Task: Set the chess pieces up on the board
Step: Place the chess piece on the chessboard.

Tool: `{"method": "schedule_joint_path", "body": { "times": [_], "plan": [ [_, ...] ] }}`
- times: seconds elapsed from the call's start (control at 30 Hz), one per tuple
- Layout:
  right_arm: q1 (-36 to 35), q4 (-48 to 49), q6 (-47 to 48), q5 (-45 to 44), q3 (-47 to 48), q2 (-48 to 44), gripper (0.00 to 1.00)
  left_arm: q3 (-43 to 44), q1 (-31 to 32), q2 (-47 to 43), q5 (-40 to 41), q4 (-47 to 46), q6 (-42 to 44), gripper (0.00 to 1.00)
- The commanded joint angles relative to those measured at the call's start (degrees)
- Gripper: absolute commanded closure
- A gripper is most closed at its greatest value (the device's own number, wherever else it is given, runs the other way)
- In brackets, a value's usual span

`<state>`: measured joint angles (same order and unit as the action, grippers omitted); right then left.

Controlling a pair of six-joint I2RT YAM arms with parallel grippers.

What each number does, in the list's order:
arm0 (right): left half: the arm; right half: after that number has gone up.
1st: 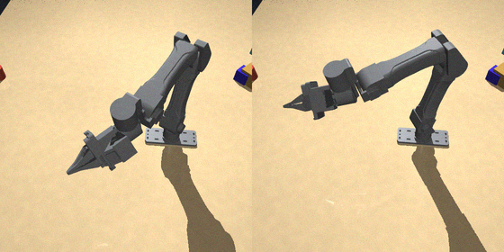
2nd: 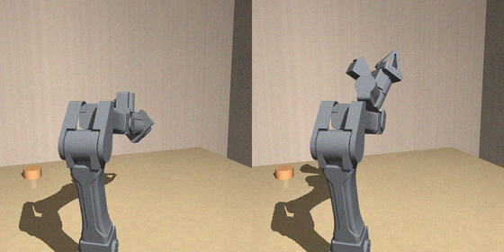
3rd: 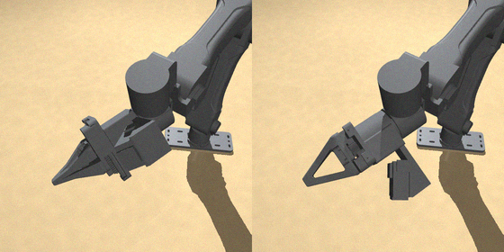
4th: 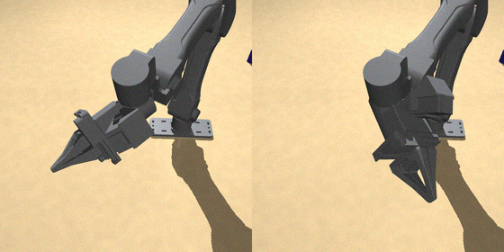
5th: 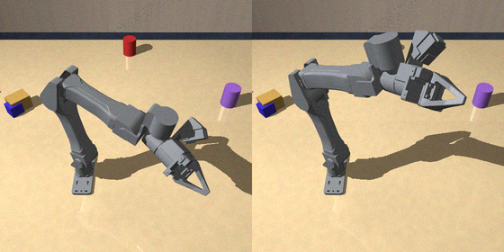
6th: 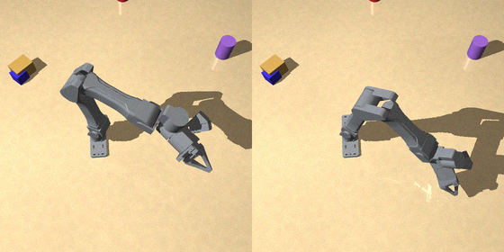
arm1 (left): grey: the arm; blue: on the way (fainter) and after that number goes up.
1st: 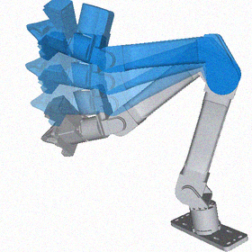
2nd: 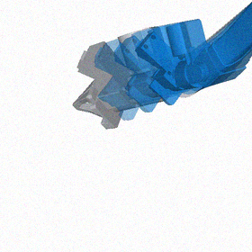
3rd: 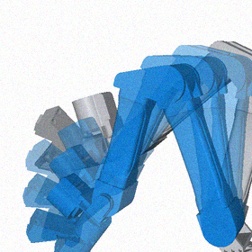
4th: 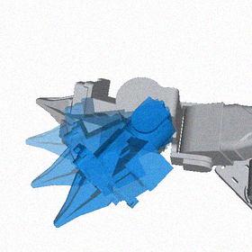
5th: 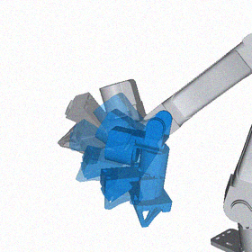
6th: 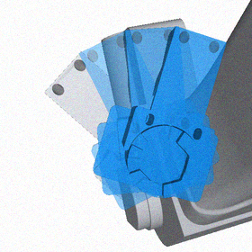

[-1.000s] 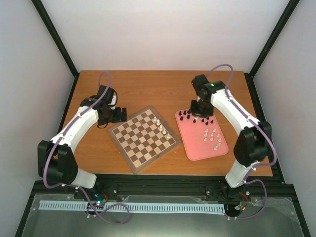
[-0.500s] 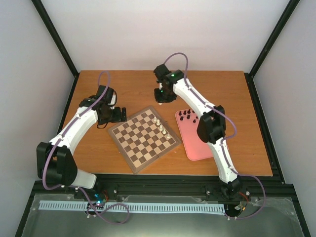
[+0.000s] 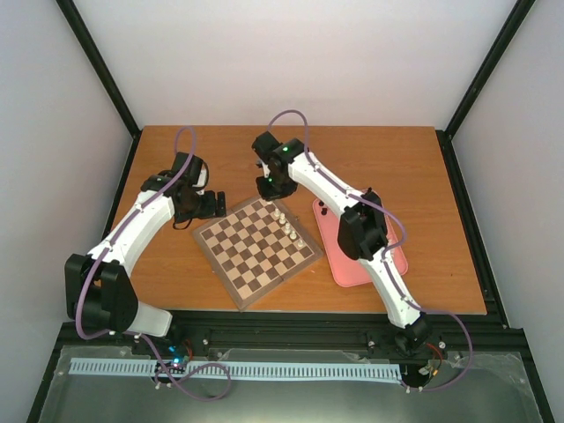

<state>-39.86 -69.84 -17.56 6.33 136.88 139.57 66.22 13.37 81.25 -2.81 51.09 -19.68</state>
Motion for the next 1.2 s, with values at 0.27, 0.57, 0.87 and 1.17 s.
{"method": "schedule_joint_path", "body": {
  "times": [0.27,0.57,0.87,1.17],
  "plan": [
    [-1.3,-0.8,1.3,-4.6,1.3,4.2,0.94,0.8,0.3,-0.7,-0.2,0.1,0.4,0.00],
    [-1.6,0.7,1.7,-5.5,1.3,4.9,0.94,1.0,0.3,-0.3,-0.5,-0.1,0.4,0.00],
    [-1.9,1.3,2.0,-5.8,1.8,5.5,0.93,1.1,0.3,0.0,-0.8,-0.2,0.3,0.00],
    [-2.1,1.9,2.4,-5.2,3.0,6.5,0.92,1.2,0.3,0.3,-0.9,-0.3,0.4,0.00]
  ]
}}
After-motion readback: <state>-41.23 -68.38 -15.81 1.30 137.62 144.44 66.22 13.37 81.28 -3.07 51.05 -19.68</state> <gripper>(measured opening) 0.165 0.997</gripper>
